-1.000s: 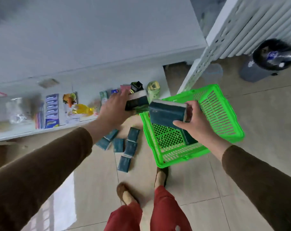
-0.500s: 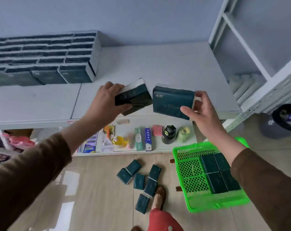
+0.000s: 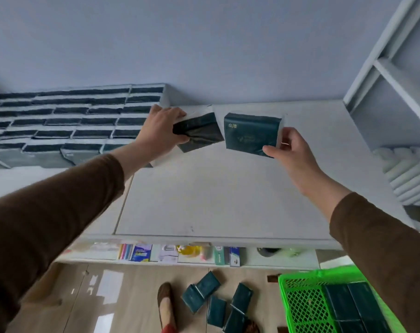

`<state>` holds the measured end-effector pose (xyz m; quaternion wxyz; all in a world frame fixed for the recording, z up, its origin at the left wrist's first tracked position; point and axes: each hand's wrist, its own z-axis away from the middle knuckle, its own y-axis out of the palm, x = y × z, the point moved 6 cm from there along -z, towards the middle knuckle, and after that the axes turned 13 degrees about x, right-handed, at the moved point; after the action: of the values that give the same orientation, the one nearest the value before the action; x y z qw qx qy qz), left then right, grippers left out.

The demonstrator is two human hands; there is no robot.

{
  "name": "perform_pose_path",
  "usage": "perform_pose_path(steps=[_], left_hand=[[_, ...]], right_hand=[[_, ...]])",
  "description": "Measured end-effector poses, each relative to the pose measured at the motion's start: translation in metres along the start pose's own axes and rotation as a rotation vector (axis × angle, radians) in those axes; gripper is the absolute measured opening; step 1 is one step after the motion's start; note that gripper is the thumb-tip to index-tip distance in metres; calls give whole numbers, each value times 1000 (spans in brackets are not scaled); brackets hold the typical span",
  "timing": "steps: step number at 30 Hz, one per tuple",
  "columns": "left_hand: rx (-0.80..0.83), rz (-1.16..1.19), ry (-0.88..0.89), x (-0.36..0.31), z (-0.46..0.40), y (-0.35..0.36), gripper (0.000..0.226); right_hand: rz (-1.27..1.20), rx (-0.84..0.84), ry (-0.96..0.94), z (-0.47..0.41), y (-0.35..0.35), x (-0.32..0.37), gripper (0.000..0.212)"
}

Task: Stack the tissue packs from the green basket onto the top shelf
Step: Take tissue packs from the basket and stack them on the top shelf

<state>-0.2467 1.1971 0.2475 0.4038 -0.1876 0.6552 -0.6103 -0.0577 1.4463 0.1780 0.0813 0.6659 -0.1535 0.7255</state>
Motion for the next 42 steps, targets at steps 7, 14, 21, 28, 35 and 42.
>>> perform_pose_path(steps=[7, 14, 21, 28, 35, 42], left_hand=[[7, -139, 103, 45, -122, -8, 53], [24, -420, 124, 101, -210, -4, 52], [-63, -489, 184, 120, -240, -1, 54], [-18, -421, 165, 124, -235, 5, 44], [-19, -266, 52, 104, -162, 7, 49], [-35, -225, -11, 30, -19, 45, 38]], right_hand=[[92, -135, 7, -99, 27, -12, 34], [188, -175, 70, -201, 42, -31, 41], [338, -152, 109, -265, 60, -39, 37], [278, -273, 127, -270, 65, -37, 42], [362, -154, 143, -197, 68, -31, 45], [760, 58, -8, -59, 47, -17, 32]])
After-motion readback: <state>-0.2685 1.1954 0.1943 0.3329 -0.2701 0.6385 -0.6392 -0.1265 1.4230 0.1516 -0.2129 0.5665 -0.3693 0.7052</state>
